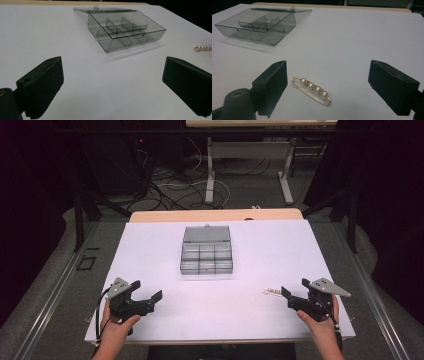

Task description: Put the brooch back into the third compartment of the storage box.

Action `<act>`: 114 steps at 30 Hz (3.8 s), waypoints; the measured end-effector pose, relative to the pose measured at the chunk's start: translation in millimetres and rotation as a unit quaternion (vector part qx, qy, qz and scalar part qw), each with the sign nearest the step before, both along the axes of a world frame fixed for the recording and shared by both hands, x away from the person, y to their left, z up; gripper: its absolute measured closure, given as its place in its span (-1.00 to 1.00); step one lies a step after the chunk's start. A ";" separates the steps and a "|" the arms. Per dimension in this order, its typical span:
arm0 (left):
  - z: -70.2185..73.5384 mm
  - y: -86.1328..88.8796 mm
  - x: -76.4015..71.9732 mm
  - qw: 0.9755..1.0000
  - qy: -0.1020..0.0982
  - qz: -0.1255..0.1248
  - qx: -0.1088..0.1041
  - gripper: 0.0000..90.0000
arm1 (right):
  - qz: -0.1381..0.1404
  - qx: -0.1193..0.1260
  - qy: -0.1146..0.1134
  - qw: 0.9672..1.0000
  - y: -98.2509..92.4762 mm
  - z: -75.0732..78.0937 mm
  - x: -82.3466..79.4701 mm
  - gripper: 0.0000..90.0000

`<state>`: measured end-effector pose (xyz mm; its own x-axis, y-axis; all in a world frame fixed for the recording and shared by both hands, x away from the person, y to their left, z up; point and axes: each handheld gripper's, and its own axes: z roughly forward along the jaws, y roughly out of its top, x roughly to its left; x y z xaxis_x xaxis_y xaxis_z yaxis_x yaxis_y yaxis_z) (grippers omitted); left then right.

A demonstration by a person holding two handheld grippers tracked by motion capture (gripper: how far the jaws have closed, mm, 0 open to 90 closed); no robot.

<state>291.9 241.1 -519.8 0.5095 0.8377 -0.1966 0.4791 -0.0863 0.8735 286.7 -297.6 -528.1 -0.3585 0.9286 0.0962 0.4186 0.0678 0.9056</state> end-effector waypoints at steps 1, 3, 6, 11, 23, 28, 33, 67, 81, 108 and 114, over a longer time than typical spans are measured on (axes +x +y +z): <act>0.1 -0.1 -0.5 1.000 0.001 -0.001 -0.001 -0.92 | 0.003 -0.002 0.001 1.000 -0.2 0.8 0.3 -0.66; -0.1 -0.3 -0.6 1.000 0.001 -0.004 -0.002 -0.92 | 0.006 0.004 -0.004 1.000 -0.1 1.2 1.4 -0.65; -0.6 -0.7 -0.4 1.000 0.003 -0.004 0.001 -0.91 | 0.006 0.004 -0.003 1.000 -0.4 1.5 2.2 -0.63; -0.5 -0.8 -0.5 1.000 0.003 -0.004 0.000 -0.90 | 0.011 -0.009 -0.002 1.000 0.4 1.1 4.6 -0.48; -1.0 -2.5 -1.8 1.000 0.004 -0.006 0.002 -0.88 | 0.039 -0.030 0.007 0.999 2.9 8.4 8.8 -0.20; -1.1 -2.0 -2.4 1.000 0.004 -0.003 0.004 -0.87 | 0.051 -0.027 0.018 0.998 6.1 12.8 12.0 -0.26; -1.1 -0.9 -4.3 1.000 0.004 -0.002 0.005 -0.86 | 0.065 -0.048 0.017 0.997 9.6 19.4 15.9 -0.28; -3.2 0.7 -4.6 1.000 0.012 0.001 0.009 -0.81 | 0.215 -0.239 0.085 0.943 52.9 43.1 65.7 -0.02; -3.0 0.8 -4.5 1.000 0.012 0.002 0.009 -0.79 | 0.243 -0.275 0.126 0.922 59.8 41.2 75.4 0.06; -3.3 0.8 -4.1 1.000 0.012 0.006 0.011 -0.75 | 0.297 -0.326 0.188 0.878 64.8 17.0 89.3 0.43; -3.4 0.3 -4.1 1.000 0.012 0.007 0.009 -0.74 | 0.304 -0.337 0.191 0.870 63.2 12.7 91.0 0.48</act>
